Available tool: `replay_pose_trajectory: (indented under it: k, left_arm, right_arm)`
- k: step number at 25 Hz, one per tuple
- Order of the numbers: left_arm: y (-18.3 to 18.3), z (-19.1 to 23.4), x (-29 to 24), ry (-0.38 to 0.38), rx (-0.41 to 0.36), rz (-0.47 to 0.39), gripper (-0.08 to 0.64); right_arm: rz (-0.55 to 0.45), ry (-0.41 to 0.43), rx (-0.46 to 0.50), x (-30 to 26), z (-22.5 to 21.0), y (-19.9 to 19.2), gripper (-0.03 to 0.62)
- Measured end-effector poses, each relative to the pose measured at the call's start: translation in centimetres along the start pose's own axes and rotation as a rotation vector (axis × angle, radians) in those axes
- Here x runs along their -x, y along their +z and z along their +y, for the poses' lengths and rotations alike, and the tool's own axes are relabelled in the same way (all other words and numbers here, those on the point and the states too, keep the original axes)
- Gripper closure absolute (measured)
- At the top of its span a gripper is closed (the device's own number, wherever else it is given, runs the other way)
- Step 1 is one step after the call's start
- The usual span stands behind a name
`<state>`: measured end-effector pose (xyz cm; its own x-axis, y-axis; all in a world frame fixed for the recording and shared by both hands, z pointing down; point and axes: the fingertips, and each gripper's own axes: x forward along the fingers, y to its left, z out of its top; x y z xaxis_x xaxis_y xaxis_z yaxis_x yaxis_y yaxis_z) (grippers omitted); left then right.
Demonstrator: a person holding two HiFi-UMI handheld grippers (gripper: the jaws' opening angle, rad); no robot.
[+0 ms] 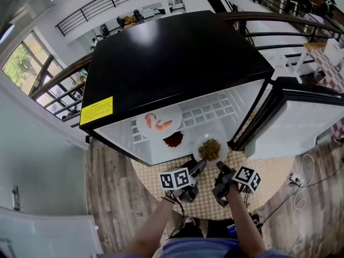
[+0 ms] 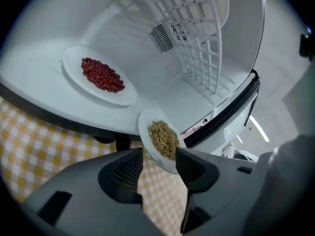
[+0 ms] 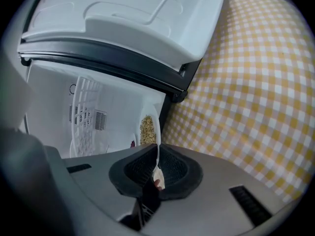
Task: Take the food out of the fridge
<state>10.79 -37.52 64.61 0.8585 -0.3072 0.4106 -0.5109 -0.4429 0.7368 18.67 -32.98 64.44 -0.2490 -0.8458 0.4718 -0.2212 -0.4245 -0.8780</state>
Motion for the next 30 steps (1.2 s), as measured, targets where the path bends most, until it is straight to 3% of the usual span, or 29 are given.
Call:
replay_pose_trajectory:
  k: [3, 6, 9, 15, 30]
  left_arm:
    - [0.4, 0.3, -0.4, 0.022, 0.034, -0.031, 0.351]
    - [0.3, 0.6, -0.2, 0.057, 0.015, -0.045, 0.413]
    - [-0.3, 0.2, 0.4, 0.045, -0.017, -0.038, 0.426]
    - [-1.8, -0.7, 2.8, 0.047, -0.007, -0.059, 0.426]
    - [-4.0, -4.8, 12.8, 0.079, -0.184, -0.126, 0.425]
  right_arm:
    - [0.003, -0.003, 0.008, 0.2, -0.1, -0.3, 0.563]
    - [0.0, -0.006, 0.005, 0.5, -0.2, -0.4, 0.563]
    - [0.011, -0.002, 0.009, 1.0, -0.2, -0.6, 0.563]
    - [0.055, 0.014, 0.032, 2.7, 0.0, -2.4, 0.563]
    - [0.113, 0.087, 0.11, 8.8, 2.6, -9.8, 0.561]
